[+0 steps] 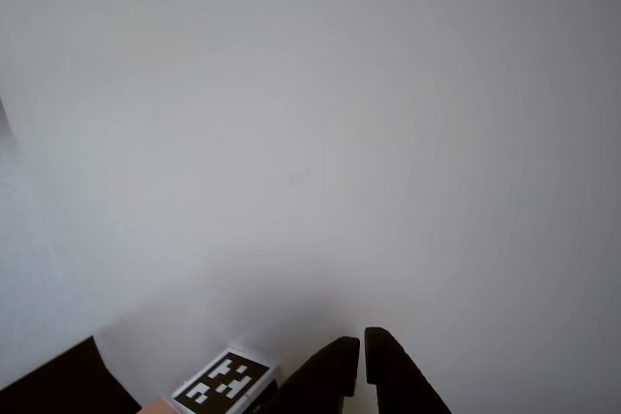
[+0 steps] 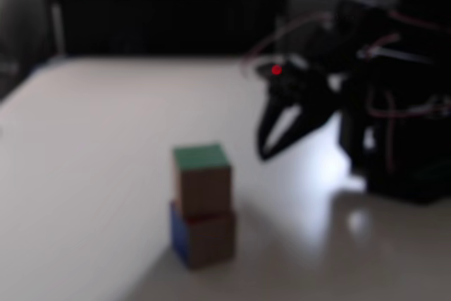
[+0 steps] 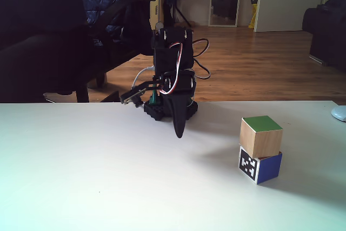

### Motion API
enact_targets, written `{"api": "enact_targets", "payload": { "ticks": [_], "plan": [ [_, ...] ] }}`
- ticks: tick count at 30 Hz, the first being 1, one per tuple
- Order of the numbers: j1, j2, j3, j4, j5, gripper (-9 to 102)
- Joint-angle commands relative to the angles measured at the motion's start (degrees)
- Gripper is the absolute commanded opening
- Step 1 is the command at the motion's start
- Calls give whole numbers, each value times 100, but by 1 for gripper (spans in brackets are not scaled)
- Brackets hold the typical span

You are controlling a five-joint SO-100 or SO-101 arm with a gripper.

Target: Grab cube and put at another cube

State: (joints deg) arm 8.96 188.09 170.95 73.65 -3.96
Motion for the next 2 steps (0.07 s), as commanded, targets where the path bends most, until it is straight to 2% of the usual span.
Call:
{"api": "enact_targets", "payload": {
  "ticks": [1, 2],
  "plan": [
    [0, 26, -88, 35, -35, 0],
    [0, 26, -88, 35, -35, 0]
  ]
}}
